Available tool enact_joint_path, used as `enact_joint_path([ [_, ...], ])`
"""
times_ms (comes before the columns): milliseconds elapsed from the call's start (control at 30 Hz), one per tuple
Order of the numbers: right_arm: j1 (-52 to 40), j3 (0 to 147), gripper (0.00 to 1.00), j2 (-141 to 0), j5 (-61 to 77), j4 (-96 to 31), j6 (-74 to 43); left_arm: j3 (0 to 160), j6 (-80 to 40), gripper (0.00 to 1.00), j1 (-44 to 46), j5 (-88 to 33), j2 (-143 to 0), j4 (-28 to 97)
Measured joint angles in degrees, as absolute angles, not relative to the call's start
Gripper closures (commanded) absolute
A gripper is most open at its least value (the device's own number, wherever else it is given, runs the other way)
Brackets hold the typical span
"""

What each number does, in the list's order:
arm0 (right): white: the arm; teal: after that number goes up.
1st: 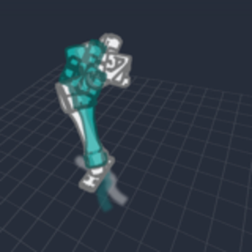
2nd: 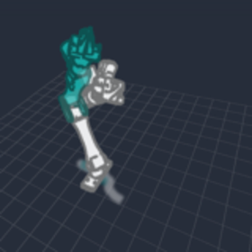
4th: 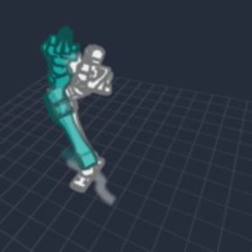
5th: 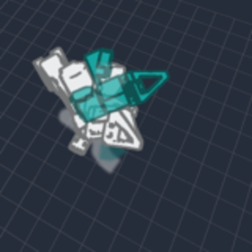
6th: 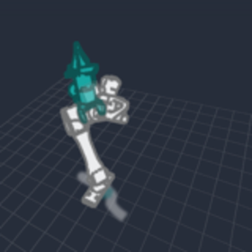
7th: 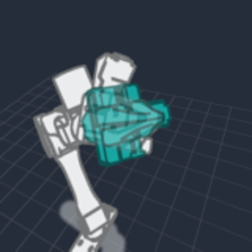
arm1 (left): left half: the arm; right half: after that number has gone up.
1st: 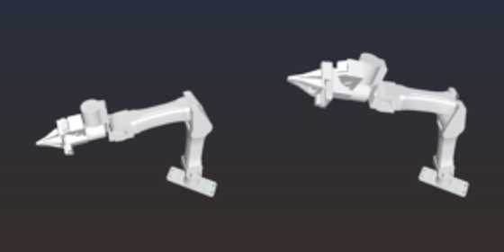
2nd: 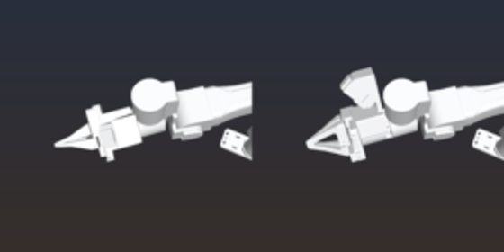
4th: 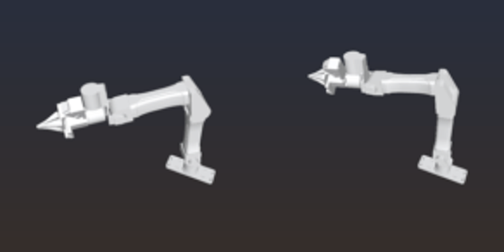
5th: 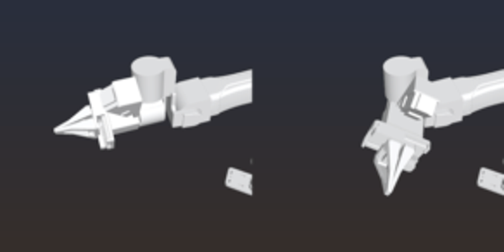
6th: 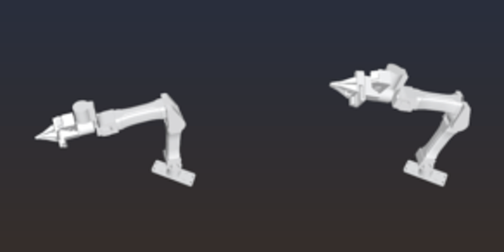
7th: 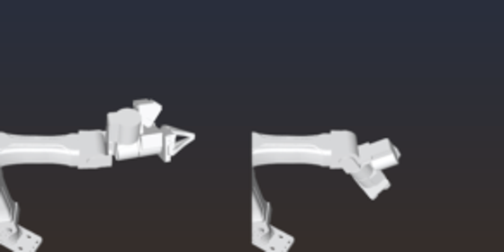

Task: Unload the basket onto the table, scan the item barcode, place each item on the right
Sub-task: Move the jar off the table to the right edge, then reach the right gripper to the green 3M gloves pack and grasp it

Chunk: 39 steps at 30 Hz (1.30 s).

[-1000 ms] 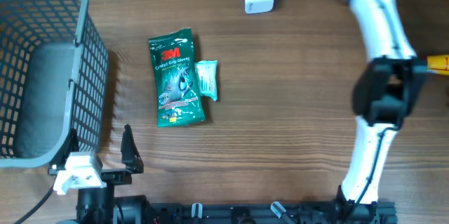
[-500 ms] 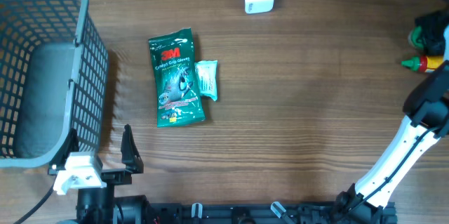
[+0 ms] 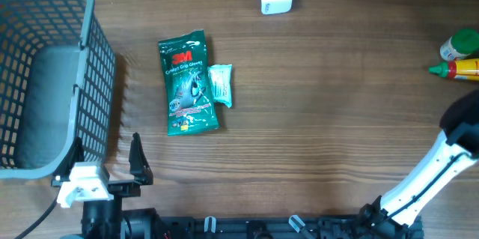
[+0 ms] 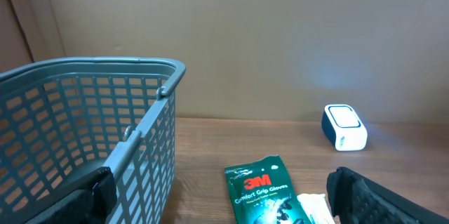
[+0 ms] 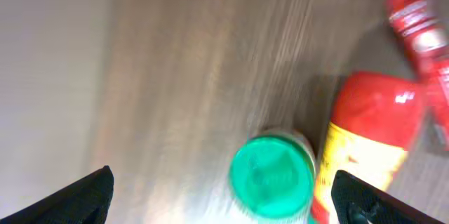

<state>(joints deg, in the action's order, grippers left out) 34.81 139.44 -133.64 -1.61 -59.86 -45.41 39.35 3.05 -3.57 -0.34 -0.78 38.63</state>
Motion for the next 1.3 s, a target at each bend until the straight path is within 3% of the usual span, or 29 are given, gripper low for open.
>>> enact_joint_path([
  [267, 28.73, 141.49, 0.00, -120.62, 10.46, -79.79, -47.66, 39.35, 3.05, 0.00, -3.57, -0.34, -0.78, 38.63],
  [533, 4.19, 137.40, 0.02, -121.64, 24.14, -87.96, -34.83, 39.35, 3.05, 0.00, -3.57, -0.32, -0.78, 38.63],
  [767, -18.52, 118.74, 0.03, -122.80, 33.65, -74.28, -28.47, 39.35, 3.05, 0.00, -3.57, -0.34, -0.78, 38.63],
  [833, -22.74, 112.90, 0.25, -122.83, 35.94, -67.99, -28.10, 39.35, 3.05, 0.00, -3.57, -0.34, -0.78, 38.65],
  [867, -24.67, 110.04, 0.25, -122.91, 36.77, -63.22, -28.16, 39.35, 3.05, 0.00, -3.57, -0.34, -0.78, 38.63],
  [933, -28.08, 105.34, 0.19, -123.04, 37.74, -54.76, -28.23, 39.35, 3.05, 0.00, -3.57, -0.34, -0.78, 38.63],
  [1000, -31.31, 101.43, 0.06, -123.13, 38.17, -47.07, -28.51, 39.35, 3.05, 0.00, -3.57, -0.34, -0.78, 38.63],
  [1300, -36.12, 99.88, 0.06, -124.68, 28.16, -37.93, -28.62, 39.35, 3.05, 0.00, -3.57, -0.34, -0.78, 38.63],
])
